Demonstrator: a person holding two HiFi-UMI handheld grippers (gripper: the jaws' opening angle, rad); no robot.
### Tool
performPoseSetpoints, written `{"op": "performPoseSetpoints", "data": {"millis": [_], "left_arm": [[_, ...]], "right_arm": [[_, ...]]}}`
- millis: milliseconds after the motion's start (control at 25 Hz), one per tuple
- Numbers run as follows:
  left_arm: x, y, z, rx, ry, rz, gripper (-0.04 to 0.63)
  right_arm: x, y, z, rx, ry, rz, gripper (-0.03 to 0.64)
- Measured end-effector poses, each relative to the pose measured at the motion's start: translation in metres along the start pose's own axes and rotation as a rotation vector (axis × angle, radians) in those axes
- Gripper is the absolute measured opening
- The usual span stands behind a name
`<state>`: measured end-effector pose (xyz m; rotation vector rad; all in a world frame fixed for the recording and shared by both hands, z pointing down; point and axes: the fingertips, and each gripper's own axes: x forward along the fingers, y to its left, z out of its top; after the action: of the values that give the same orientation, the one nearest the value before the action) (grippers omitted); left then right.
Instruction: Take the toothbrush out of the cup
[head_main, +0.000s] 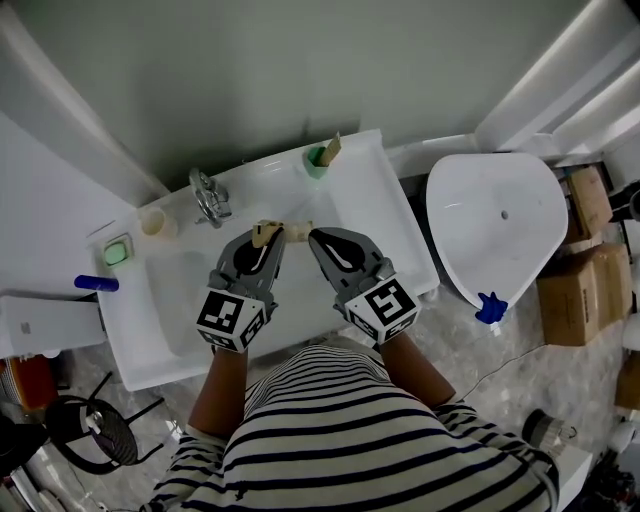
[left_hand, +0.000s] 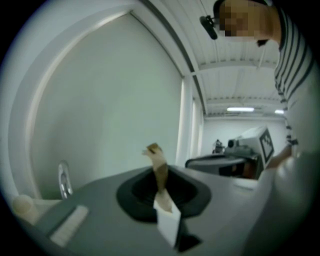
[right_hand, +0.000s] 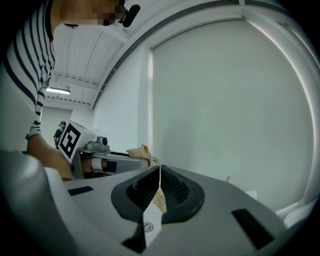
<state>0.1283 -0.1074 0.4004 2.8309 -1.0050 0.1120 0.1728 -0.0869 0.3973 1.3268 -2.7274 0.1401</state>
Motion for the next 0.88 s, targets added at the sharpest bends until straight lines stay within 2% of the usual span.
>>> {"op": "performPoseSetpoints", "data": {"millis": [320, 520, 880], "left_arm": [[0.01, -0.008, 0.002, -0.004, -0.004, 0.046, 0.032], [0.014, -0.016, -0.001, 0.009, 0.015, 0.037, 0.032], [0.021, -0.001, -0.004, 0.002, 0.008, 0.025, 0.032]], "right_arm": [[-0.009, -0.012, 0.002, -0.006, -0.008, 0.042, 0.009], [-0.01, -0.019, 0.001, 0.007, -0.014, 0.041, 0.009], [0.005, -0.025, -0.01, 0.01, 0.025, 0.028, 0.009]]}}
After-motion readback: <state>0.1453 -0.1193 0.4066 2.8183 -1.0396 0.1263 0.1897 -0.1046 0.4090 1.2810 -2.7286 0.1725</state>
